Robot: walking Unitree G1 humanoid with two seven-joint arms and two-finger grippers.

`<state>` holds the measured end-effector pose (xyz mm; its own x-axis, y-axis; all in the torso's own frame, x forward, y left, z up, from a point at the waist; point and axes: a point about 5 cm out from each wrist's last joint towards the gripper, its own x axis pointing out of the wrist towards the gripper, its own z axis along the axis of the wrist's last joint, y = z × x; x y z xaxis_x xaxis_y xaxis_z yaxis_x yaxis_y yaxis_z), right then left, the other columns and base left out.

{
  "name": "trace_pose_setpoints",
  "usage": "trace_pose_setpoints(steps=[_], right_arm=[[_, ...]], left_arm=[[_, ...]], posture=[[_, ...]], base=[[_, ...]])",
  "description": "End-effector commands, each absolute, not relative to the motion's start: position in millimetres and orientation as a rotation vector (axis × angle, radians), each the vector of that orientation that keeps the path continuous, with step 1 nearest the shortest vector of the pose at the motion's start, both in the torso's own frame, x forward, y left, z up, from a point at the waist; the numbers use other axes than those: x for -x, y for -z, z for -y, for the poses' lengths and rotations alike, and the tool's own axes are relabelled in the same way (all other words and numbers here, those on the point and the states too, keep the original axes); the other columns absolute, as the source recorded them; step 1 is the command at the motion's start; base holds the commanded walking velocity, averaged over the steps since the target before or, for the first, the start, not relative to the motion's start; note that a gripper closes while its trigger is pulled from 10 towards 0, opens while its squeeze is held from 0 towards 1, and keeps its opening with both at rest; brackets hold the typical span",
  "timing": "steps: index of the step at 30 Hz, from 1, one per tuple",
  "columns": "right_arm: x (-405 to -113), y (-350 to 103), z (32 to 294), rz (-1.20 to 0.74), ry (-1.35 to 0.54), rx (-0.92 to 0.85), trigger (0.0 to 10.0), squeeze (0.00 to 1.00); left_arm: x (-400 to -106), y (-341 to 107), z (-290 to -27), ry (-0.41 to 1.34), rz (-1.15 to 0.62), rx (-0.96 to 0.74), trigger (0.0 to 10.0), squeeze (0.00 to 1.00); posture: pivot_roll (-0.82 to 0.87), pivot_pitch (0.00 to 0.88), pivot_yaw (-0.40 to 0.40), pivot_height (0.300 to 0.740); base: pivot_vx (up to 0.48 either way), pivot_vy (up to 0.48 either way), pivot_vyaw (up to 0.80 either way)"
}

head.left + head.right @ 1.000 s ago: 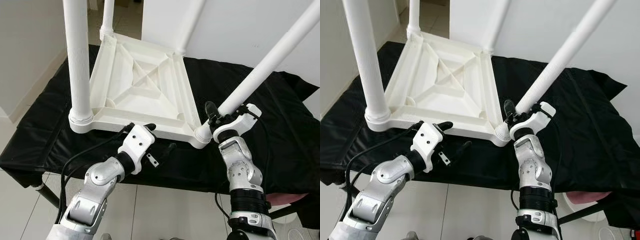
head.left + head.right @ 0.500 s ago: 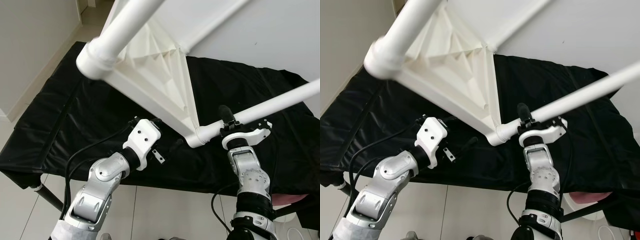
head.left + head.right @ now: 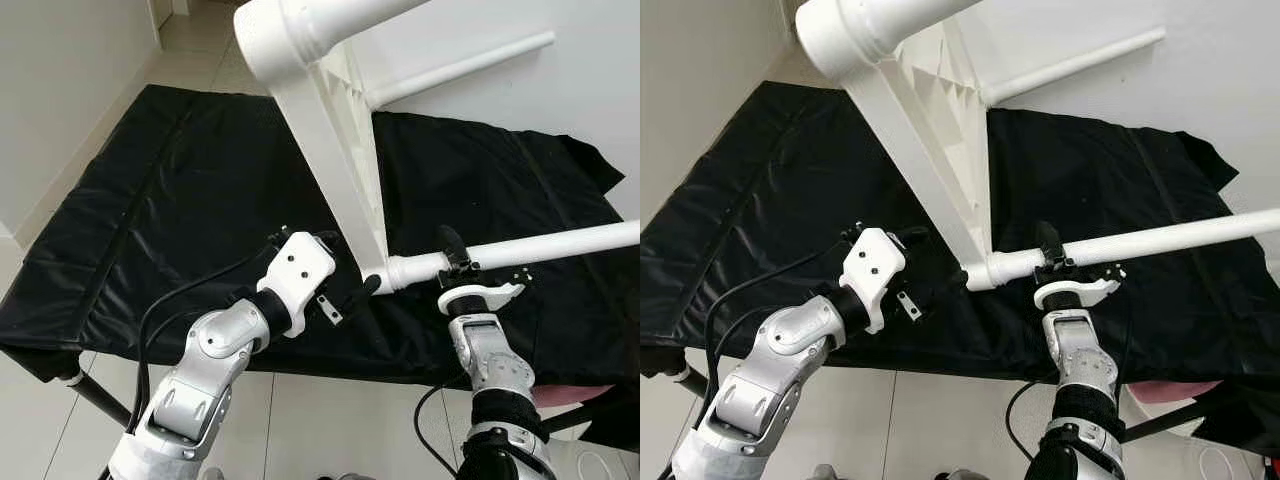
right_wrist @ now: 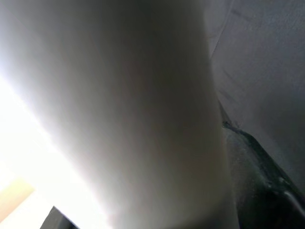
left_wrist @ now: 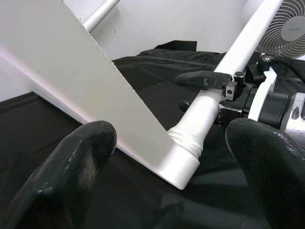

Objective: Building children table

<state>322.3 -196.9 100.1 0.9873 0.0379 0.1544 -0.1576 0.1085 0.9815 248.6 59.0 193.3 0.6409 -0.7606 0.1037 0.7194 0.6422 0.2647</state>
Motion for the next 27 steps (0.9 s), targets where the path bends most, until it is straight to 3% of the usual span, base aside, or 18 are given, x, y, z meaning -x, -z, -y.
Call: trace_pose_setpoints(steps=[1,6,8,17,18,19,20,27], right_arm=[[-316,-70,178,-0.069,-0.109,-1.587,10.0,0.0],[-313,-64,183,-0.004,-0.107,-1.641,10.0,0.0],[-307,-65,178,0.032,-0.192,-1.621,10.0,0.0],[-287,-60,181,0.097,-0.227,-1.573,10.0,0.0],[-286,-59,184,0.101,-0.222,-1.572,10.0,0.47],[-286,-59,184,0.101,-0.222,-1.572,10.0,0.47],[-285,-59,186,0.105,-0.215,-1.565,10.0,1.0],[-279,-56,195,0.115,-0.208,-1.547,10.0,1.0]], left_arm=[[-246,-193,-59,0.83,0.209,-0.21,10.0,0.0],[-247,-194,-62,0.813,0.197,-0.192,10.0,0.0],[-246,-193,-62,0.816,0.194,-0.202,10.0,0.0],[-249,-191,-65,0.803,0.181,-0.206,10.0,0.0],[-249,-191,-64,0.802,0.18,-0.204,10.0,0.0],[-249,-191,-64,0.802,0.18,-0.204,10.0,0.0],[-249,-191,-64,0.803,0.18,-0.203,10.0,0.0],[-248,-190,-63,0.804,0.177,-0.205,10.0,0.0]], posture=[[0.06,0.069,-0.068,0.74],[0.06,0.068,-0.061,0.74],[0.07,0.071,-0.063,0.74],[0.06,0.075,-0.06,0.74],[0.06,0.078,-0.059,0.74],[0.06,0.078,-0.059,0.74],[0.05,0.08,-0.059,0.74],[0.05,0.086,-0.063,0.74]], base=[[0.0,0.0,0.0],[0.0,0.0,0.0],[0.0,0.0,0.0],[0.0,0.0,0.0],[0.0,0.0,0.0],[0.0,0.0,0.0],[0.0,0.0,0.0],[0.0,0.0,0.0]])
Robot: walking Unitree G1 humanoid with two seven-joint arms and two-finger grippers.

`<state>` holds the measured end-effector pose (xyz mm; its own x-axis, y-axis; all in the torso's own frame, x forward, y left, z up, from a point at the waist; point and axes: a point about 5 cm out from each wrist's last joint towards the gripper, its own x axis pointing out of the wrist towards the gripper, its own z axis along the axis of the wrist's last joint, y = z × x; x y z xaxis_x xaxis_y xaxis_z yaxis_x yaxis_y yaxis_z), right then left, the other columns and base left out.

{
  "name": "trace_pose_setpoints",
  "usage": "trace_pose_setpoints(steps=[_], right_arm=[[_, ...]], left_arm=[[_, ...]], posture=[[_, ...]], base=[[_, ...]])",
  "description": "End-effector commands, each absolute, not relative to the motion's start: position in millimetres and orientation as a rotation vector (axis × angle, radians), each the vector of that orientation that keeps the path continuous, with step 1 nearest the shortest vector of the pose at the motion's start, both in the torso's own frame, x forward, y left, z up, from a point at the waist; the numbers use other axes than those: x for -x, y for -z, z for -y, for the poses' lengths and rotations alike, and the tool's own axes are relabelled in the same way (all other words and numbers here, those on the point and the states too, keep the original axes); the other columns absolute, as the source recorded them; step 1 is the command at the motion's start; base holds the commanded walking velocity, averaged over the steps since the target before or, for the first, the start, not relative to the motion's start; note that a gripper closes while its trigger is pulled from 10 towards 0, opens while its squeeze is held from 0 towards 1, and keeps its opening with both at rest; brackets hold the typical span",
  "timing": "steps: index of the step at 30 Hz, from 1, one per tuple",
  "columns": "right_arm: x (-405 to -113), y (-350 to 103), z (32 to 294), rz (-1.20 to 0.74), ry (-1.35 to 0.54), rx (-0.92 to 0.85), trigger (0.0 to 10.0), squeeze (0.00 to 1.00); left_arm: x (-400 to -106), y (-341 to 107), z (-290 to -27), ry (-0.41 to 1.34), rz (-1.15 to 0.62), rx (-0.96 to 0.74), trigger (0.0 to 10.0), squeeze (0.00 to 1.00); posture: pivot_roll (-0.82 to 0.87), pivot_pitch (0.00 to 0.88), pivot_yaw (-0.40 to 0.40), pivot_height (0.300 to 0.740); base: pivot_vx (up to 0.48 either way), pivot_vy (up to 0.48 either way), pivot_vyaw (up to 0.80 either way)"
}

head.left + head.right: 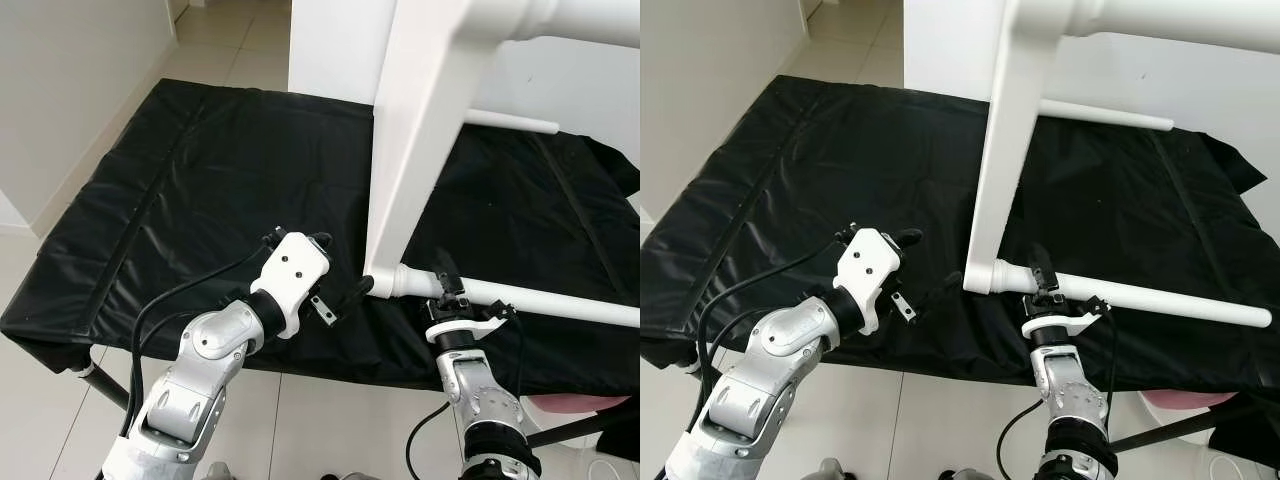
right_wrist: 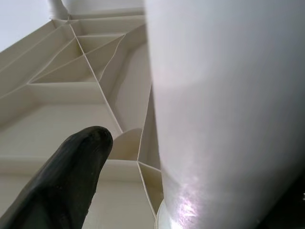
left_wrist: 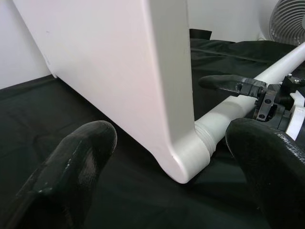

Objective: Building children table

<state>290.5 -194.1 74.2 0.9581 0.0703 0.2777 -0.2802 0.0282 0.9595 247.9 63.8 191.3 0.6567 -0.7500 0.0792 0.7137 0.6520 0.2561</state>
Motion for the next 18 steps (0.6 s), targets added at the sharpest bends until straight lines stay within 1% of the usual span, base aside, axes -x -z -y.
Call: trace_pose_setpoints(steps=[1,6,8,9,11,12,18], right_arm=[[-277,-55,196,0.11,-0.2,-1.533,10.0,1.0],[-269,-53,202,0.11,-0.157,-1.505,10.0,1.0],[-266,-49,206,0.109,-0.134,-1.528,10.0,1.0],[-262,-43,212,0.113,-0.104,-1.577,10.0,1.0],[-262,-43,212,0.113,-0.104,-1.577,10.0,1.0],[-259,-41,216,0.123,-0.1,-1.616,10.0,0.0],[-256,-39,220,0.136,-0.084,-1.62,10.0,0.0]], left_arm=[[-249,-190,-64,0.8,0.176,-0.208,10.0,0.0],[-250,-191,-67,0.791,0.177,-0.208,10.0,0.0],[-249,-190,-67,0.791,0.175,-0.211,10.0,0.0],[-249,-190,-68,0.793,0.172,-0.215,10.0,0.0],[-249,-190,-68,0.793,0.172,-0.215,10.0,0.0],[-249,-189,-68,0.794,0.169,-0.215,10.0,0.0],[-249,-189,-69,0.799,0.165,-0.215,10.0,0.0]], posture=[[0.05,0.089,-0.063,0.74],[0.05,0.091,-0.062,0.74],[0.05,0.094,-0.058,0.74],[0.05,0.094,-0.055,0.74],[0.05,0.094,-0.055,0.74],[0.04,0.095,-0.05,0.74],[0.04,0.097,-0.047,0.74]], base=[[0.0,0.0,0.0],[0.0,0.0,0.0],[0.0,0.0,0.0],[0.0,0.0,0.0],[0.0,0.0,0.0],[0.0,0.0,0.0],[0.0,0.0,0.0]])
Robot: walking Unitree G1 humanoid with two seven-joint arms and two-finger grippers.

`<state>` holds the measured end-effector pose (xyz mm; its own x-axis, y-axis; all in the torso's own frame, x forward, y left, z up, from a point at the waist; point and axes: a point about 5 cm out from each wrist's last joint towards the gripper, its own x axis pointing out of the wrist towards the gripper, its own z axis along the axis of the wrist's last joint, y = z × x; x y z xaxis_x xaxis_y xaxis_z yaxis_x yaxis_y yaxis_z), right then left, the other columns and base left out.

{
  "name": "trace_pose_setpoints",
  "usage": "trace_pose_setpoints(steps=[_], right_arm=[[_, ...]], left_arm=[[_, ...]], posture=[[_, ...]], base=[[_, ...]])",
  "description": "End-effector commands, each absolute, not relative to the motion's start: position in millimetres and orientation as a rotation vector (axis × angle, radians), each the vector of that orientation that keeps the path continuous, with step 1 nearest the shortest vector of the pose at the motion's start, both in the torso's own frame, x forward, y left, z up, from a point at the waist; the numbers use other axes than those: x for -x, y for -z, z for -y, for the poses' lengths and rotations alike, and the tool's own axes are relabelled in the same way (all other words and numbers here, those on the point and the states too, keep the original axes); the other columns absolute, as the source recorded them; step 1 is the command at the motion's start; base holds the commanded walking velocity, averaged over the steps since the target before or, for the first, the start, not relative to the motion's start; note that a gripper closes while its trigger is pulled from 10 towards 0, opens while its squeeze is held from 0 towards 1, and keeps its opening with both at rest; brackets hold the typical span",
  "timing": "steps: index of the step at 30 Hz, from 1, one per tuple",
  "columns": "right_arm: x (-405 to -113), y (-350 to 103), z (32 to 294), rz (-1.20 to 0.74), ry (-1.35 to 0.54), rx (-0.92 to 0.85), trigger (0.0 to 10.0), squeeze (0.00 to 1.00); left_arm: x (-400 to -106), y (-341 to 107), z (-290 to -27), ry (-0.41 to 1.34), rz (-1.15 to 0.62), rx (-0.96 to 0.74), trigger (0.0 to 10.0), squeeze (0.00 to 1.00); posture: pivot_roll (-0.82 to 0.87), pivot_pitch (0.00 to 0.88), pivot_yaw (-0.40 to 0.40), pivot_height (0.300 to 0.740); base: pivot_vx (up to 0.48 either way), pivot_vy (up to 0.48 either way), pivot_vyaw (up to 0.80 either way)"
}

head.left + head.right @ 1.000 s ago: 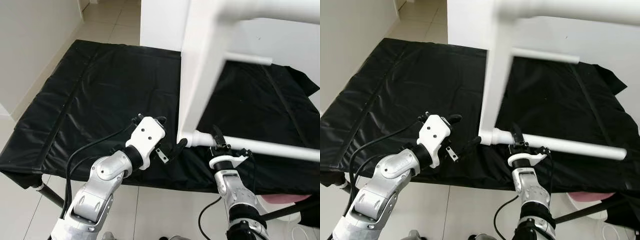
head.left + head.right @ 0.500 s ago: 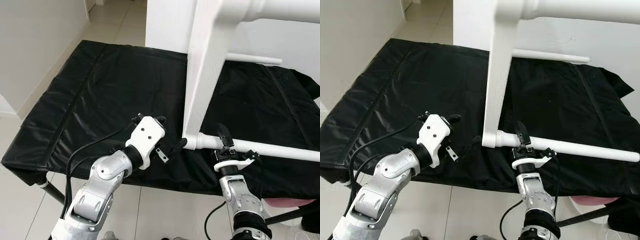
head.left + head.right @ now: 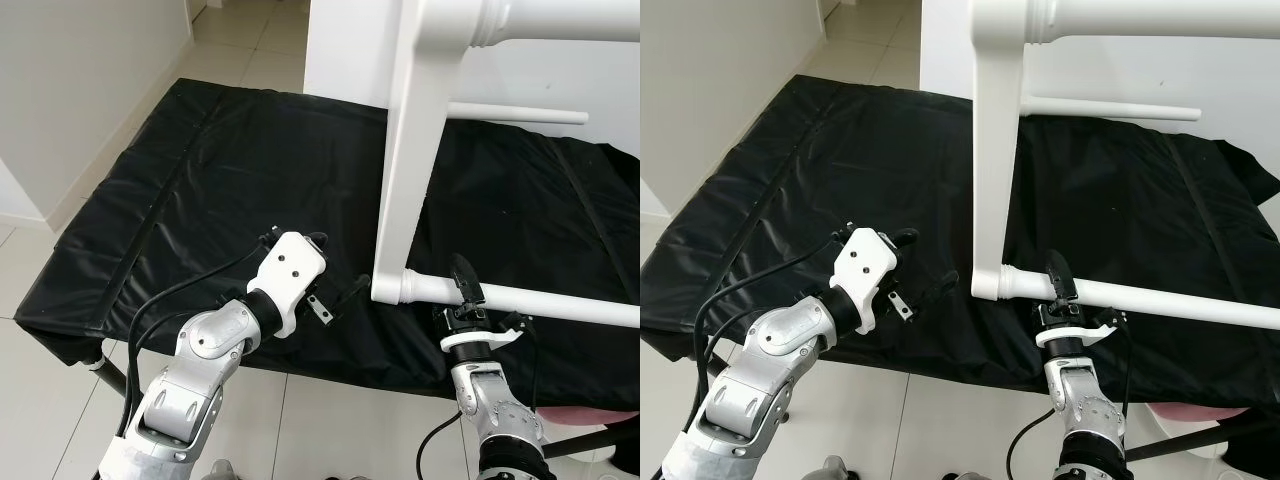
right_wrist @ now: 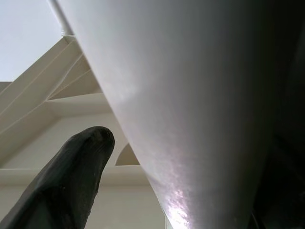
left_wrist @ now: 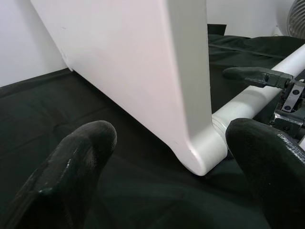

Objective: Building children table

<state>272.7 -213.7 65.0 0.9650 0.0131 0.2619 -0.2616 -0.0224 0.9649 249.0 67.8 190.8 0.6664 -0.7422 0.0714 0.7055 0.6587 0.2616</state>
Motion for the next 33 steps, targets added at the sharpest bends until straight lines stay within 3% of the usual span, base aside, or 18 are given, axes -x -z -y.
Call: trace_pose_setpoints(steps=[1,3,4,8,9,10,11,12,22,33], right_arm=[[-256,-40,220,0.141,-0.084,-1.623,10.0,0.0],[-256,-40,220,0.141,-0.084,-1.623,10.0,0.0],[-252,-42,221,0.151,-0.103,-1.617,10.0,1.0],[-247,-41,221,0.142,-0.099,-1.588,10.0,1.0],[-246,-41,222,0.143,-0.098,-1.588,10.0,0.91],[-244,-39,223,0.138,-0.092,-1.584,10.0,0.14],[-244,-39,223,0.138,-0.092,-1.584,10.0,0.14],[-243,-38,224,0.139,-0.09,-1.583,10.0,0.0],[-237,-22,235,0.121,-0.053,-1.581,10.0,0.0],[-230,-10,236,0.108,-0.036,-1.576,10.0,0.0]], left_arm=[[-249,-189,-69,0.8,0.164,-0.215,10.0,0.0],[-249,-189,-69,0.8,0.164,-0.215,10.0,0.0],[-249,-190,-69,0.801,0.165,-0.217,10.0,0.0],[-249,-190,-70,0.801,0.164,-0.218,10.0,0.0],[-249,-190,-70,0.803,0.162,-0.217,10.0,0.0],[-248,-189,-69,0.813,0.155,-0.212,10.0,0.0],[-248,-189,-69,0.813,0.155,-0.212,10.0,0.0],[-247,-187,-68,0.837,0.14,-0.199,10.0,0.0],[-238,-168,-51,1.031,0.031,-0.16,10.0,0.0],[-276,-170,-43,0.93,-0.016,-0.205,10.0,0.0]], posture=[[0.04,0.097,-0.048,0.74],[0.04,0.097,-0.048,0.74],[0.05,0.098,-0.046,0.74],[0.05,0.1,-0.041,0.74],[0.05,0.101,-0.04,0.74],[0.05,0.101,-0.04,0.74],[0.05,0.101,-0.04,0.74],[0.04,0.102,-0.034,0.74],[0.05,0.109,-0.028,0.74],[0.04,0.11,-0.005,0.74]], base=[[0.0,0.0,0.0],[0.0,0.0,0.0],[0.0,0.0,0.0],[0.0,0.0,0.0],[0.0,0.0,0.0],[0.0,0.0,0.0],[0.0,0.0,0.0],[0.0,0.0,0.0],[0.0,0.0,0.0],[0.0,0.0,0.0]])
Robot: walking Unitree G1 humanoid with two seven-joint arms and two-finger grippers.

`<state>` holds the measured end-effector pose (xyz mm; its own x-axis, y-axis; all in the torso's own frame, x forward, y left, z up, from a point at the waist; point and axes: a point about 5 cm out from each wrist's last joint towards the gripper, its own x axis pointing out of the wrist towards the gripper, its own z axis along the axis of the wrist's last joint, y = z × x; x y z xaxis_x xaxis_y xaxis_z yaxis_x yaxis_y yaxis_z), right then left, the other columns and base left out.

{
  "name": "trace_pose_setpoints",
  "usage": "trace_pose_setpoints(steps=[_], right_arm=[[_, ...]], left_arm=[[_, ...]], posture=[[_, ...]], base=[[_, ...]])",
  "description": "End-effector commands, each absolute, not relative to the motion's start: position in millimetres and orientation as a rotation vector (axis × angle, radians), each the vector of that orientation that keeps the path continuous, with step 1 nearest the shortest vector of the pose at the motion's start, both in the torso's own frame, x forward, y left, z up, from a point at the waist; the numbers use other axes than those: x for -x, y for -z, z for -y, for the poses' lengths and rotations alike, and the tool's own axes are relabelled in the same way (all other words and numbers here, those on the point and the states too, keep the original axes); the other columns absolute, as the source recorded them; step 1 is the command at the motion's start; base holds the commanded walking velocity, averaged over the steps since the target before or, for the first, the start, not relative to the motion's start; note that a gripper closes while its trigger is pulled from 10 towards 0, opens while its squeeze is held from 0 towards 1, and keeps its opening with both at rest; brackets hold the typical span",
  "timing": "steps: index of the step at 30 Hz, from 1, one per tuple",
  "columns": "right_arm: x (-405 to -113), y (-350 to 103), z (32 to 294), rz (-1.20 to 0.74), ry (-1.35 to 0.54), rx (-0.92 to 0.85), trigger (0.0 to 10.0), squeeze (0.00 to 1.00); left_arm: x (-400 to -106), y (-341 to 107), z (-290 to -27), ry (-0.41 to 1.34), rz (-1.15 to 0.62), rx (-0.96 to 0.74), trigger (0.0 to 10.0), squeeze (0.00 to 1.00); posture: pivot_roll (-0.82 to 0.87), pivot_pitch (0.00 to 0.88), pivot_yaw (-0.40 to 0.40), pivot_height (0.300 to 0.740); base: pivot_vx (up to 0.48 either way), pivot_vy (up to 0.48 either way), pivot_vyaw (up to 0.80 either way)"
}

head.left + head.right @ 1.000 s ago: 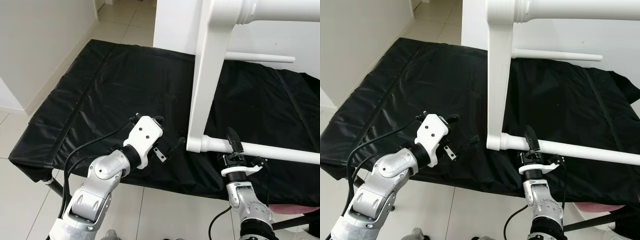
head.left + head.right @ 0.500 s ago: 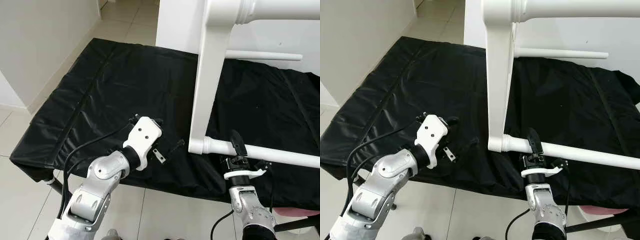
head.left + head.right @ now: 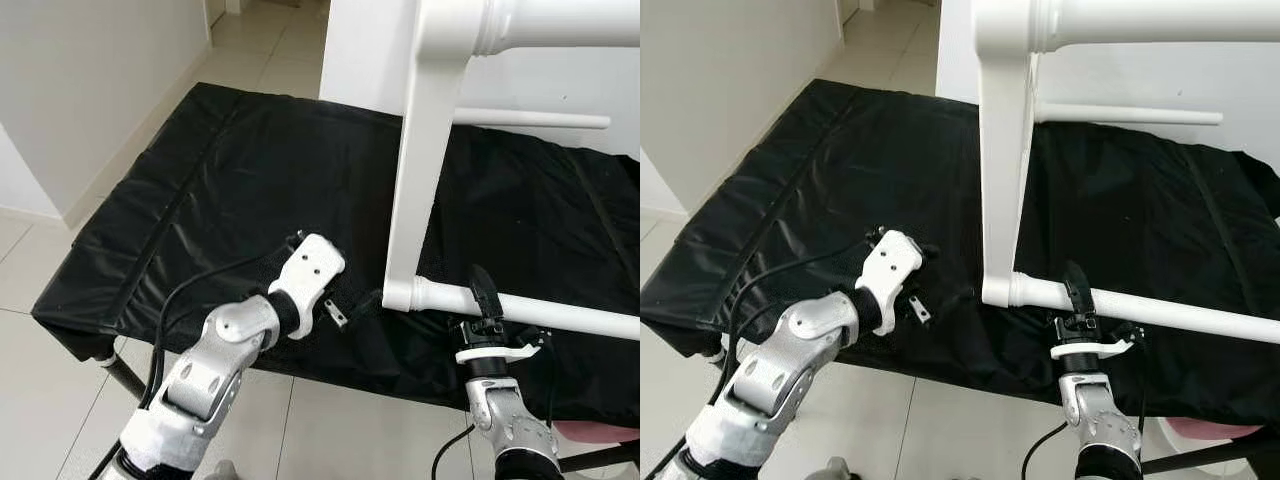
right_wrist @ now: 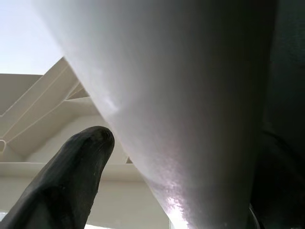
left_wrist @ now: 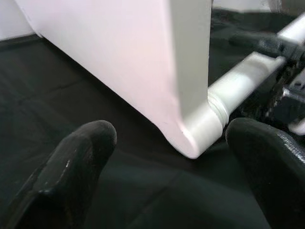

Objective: Building children table

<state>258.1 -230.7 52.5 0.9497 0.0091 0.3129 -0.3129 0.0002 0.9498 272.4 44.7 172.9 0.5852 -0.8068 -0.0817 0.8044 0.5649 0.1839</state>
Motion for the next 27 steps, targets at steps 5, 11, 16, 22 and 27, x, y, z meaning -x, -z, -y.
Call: trace_pose_setpoints(steps=[5,11,16,22,27], right_arm=[[-227,-6,236,0.106,-0.027,-1.577,10.0,0.0],[-225,-2,236,0.105,-0.02,-1.579,10.0,0.0],[-225,1,235,0.099,-0.017,-1.576,10.0,0.0],[-222,2,230,0.094,-0.033,-1.57,10.0,0.0],[-220,0,225,0.098,-0.052,-1.568,10.0,0.0]], left_arm=[[-281,-173,-40,0.956,-0.031,-0.182,10.0,0.0],[-299,-174,-33,0.881,-0.063,-0.209,10.0,0.0],[-310,-188,-29,0.831,-0.016,-0.195,10.0,0.0],[-318,-219,-27,0.812,0.07,-0.158,10.0,0.0],[-319,-244,-22,0.831,0.139,-0.095,10.0,0.0]], posture=[[0.03,0.113,-0.004,0.74],[0.03,0.112,0.004,0.74],[0.03,0.111,0.007,0.74],[0.04,0.112,0.009,0.74],[0.03,0.112,0.011,0.74]], base=[[0.0,0.0,0.0],[0.0,0.0,0.0],[0.0,0.0,0.0],[0.0,0.0,0.0],[0.0,0.0,0.0]])
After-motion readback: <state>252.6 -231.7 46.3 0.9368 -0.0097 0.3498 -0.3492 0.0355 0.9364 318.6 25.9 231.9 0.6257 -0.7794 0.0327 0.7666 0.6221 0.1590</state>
